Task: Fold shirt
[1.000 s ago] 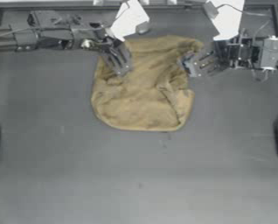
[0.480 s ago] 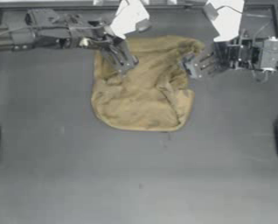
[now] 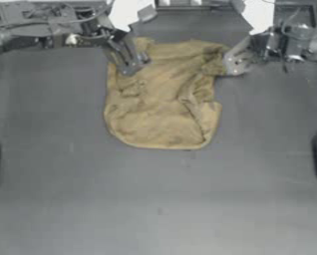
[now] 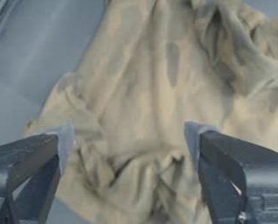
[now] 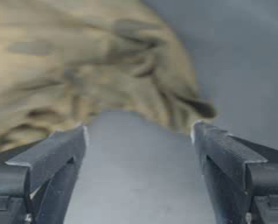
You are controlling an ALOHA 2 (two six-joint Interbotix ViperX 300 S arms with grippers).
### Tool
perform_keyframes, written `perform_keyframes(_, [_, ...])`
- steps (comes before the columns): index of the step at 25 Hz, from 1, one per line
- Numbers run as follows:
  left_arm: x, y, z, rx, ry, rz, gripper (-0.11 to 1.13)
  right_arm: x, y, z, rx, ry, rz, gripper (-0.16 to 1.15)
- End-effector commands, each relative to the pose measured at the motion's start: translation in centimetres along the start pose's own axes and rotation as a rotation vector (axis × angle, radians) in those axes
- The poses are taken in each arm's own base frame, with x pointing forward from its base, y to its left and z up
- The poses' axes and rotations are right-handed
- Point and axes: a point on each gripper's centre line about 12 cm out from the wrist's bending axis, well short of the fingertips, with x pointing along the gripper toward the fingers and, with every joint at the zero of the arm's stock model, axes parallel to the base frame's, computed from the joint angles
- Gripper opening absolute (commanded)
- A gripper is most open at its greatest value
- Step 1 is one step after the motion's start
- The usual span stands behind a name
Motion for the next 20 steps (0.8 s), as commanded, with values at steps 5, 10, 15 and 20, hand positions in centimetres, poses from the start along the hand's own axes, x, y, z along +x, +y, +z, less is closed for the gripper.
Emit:
perform_keyframes(5, [-4.4,-0.9,0.9,0.016,-0.084,-0.018,1.02,1.2,-1.6,1.2,0.035,0.012,0.005,0.98])
perform_keyframes(10, [-4.5,-1.3,0.2,0.021,-0.072,-0.026,1.02,3.4,-2.8,0.8,0.095,0.041,0.025,0.98])
perform_keyframes(15, [-4.5,-1.4,-0.2,0.023,-0.063,-0.027,1.01,5.1,-3.6,0.0,0.142,0.065,0.032,0.98])
perform_keyframes(20, [-4.6,-1.4,-0.2,0.025,-0.066,-0.027,1.01,6.1,-4.2,-0.2,0.172,0.057,0.04,0.98])
